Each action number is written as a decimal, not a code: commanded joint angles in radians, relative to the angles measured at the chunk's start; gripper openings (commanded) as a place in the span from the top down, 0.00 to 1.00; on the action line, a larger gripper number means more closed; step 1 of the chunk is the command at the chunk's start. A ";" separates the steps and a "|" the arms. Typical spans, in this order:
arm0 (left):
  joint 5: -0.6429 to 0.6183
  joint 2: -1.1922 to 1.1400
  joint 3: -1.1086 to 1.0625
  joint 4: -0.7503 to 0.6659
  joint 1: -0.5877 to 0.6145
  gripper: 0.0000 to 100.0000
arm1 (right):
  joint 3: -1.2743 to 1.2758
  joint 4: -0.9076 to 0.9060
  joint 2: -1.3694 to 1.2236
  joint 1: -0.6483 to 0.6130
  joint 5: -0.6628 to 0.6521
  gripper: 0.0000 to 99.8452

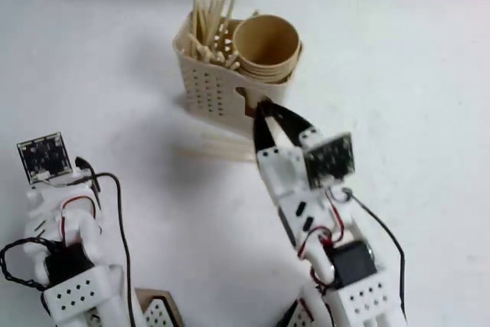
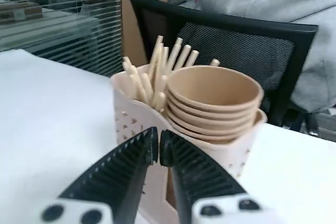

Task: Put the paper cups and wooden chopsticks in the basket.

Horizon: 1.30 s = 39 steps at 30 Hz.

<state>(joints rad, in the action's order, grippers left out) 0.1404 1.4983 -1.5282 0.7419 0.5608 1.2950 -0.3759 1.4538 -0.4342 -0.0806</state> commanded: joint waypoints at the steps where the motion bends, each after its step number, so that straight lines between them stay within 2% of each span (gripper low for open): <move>1: 0.012 0.028 0.009 -0.020 0.004 0.86 | 0.074 0.001 0.156 0.081 0.011 0.98; 4: 0.012 0.028 0.009 -0.020 -0.013 0.86 | 0.157 0.002 0.260 0.162 0.011 0.98; 9: 0.054 0.028 -0.003 -0.021 -0.119 0.86 | 0.295 0.035 0.351 0.263 0.011 0.98; 14: 0.129 0.028 0.021 -0.021 -0.262 0.85 | 0.394 0.220 0.334 0.427 0.011 0.98; 17: 0.176 0.024 0.064 0.000 -0.378 0.80 | 0.396 0.232 0.334 0.501 0.012 0.98; 21: 0.273 0.022 0.138 0.040 -0.532 0.80 | 0.396 0.229 0.334 0.545 0.012 0.98; 25: 0.327 0.002 0.232 0.089 -0.622 0.79 | 0.396 0.229 0.331 0.550 0.012 0.98; 30: 0.354 -0.246 0.399 0.153 -0.707 0.77 | 0.396 0.231 0.332 0.550 0.012 0.98; 39: 0.671 -0.750 0.611 0.164 -0.820 0.77 | 0.394 0.236 0.334 0.615 0.012 0.98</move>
<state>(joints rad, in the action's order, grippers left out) 0.6882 0.9244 -1.0249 0.9091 -0.2018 1.6817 -0.1611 1.7837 0.1642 -0.0806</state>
